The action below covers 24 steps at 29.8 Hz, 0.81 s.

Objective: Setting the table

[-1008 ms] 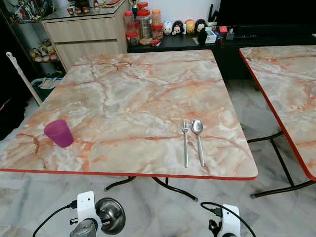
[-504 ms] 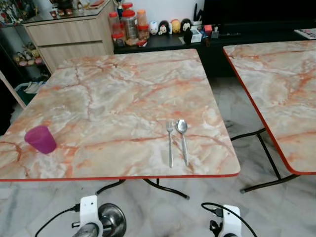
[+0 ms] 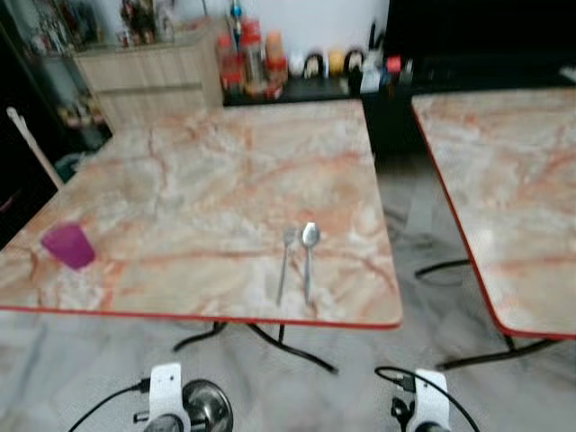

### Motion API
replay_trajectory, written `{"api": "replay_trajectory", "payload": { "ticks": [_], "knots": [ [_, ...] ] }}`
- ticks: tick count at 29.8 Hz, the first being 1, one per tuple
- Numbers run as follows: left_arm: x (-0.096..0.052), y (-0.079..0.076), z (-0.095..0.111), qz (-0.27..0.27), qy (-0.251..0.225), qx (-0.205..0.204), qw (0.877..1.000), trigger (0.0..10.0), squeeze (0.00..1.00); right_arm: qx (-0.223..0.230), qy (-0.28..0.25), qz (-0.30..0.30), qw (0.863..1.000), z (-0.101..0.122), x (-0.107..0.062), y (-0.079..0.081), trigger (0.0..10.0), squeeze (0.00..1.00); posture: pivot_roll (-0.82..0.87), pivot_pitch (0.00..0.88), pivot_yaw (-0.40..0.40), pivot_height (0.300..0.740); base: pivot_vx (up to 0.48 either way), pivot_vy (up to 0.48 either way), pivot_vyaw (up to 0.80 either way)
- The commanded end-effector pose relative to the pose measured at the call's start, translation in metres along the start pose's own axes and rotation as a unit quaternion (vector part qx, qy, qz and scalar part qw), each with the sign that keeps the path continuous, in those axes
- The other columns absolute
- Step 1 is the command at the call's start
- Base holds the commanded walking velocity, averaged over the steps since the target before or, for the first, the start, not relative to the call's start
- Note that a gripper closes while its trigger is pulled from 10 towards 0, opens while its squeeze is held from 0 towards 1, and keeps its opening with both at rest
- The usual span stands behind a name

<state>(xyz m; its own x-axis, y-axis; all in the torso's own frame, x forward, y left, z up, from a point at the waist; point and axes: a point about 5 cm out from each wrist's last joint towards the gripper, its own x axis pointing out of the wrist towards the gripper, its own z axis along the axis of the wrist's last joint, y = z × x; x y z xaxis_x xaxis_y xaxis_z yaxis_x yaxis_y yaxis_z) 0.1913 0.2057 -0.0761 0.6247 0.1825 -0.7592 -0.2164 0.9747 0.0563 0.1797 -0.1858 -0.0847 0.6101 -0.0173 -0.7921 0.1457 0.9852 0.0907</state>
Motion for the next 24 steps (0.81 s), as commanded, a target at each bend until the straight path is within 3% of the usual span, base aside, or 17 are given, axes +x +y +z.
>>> {"api": "replay_trajectory", "payload": {
  "ticks": [1, 10, 24],
  "knots": [
    [0.0011, -0.0021, 0.0049, -0.003, -0.005, 0.007, 1.0, 10.0, 0.0, 0.002, -0.001, 0.0, 1.0, 0.0008, 0.0001, -0.0003, 10.0, 0.0, -0.2, 0.0, 0.072, 0.74, 0.0, -0.405, 0.0],
    [0.0013, -0.0032, 0.0055, -0.006, -0.005, 0.013, 1.0, 10.0, 0.0, 0.011, -0.006, 0.001, 1.0, 0.0035, 0.0007, 0.0, 10.0, 0.0, -0.21, 0.0, 0.076, 0.74, 0.0, -0.405, -0.55],
    [0.0015, -0.0018, 0.0056, -0.001, -0.002, 0.013, 1.0, 10.0, 0.0, 0.022, -0.009, -0.003, 1.0, 0.0005, -0.0003, -0.0007, 10.0, 0.0, -0.2, 0.0, 0.078, 0.74, 0.0, -0.403, 0.0]
  ]
}}
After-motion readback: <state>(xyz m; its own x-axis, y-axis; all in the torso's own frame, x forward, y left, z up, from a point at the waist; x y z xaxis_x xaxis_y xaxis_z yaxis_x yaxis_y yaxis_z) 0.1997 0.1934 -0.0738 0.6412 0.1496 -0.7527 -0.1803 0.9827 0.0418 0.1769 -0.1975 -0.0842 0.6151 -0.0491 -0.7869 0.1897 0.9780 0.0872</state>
